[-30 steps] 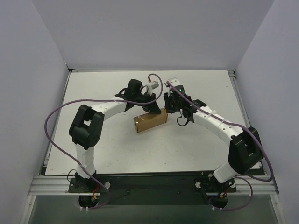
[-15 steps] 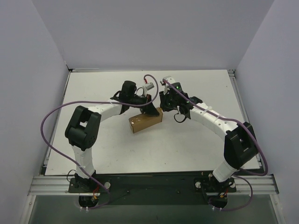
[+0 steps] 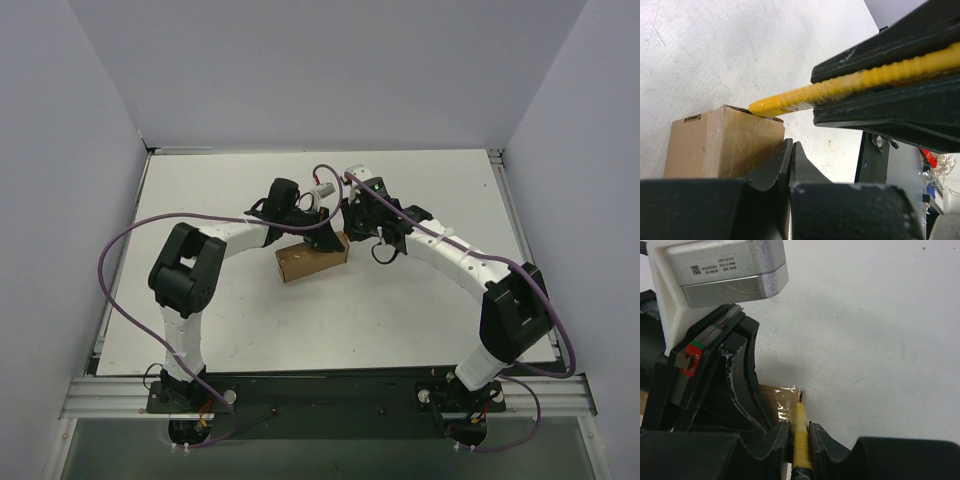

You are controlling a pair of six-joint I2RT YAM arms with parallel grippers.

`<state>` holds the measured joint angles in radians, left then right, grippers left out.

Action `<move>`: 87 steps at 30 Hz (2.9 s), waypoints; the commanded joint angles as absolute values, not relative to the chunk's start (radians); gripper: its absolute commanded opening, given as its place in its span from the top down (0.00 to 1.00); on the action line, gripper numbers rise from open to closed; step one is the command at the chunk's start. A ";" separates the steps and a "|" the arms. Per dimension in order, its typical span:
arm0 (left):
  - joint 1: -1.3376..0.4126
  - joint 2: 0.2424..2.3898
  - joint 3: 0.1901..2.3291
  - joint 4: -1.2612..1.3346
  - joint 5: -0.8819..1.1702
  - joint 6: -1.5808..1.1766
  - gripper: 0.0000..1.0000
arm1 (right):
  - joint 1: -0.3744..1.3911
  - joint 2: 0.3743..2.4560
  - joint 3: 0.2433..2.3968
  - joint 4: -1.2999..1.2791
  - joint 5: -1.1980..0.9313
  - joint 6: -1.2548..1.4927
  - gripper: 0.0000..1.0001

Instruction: Unpack the express box

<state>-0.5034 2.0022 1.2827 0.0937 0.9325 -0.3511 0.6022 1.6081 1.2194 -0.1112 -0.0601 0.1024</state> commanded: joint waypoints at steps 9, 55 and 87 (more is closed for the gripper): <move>-0.495 2.094 1.328 0.104 0.790 -0.380 1.00 | 0.652 1.582 1.298 -0.259 -0.060 0.126 1.00; -0.150 1.799 1.235 -0.296 0.752 0.114 0.85 | 0.495 1.520 1.161 -0.179 -0.170 -0.081 1.00; -0.244 1.516 1.074 -0.678 0.877 0.563 0.83 | 0.615 1.885 1.468 0.052 -0.286 0.120 1.00</move>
<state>-0.2882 1.5700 1.0214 -0.6079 0.8532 0.4606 0.6136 1.8954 1.4815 -0.0174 -0.3141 0.0673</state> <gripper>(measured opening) 0.166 0.187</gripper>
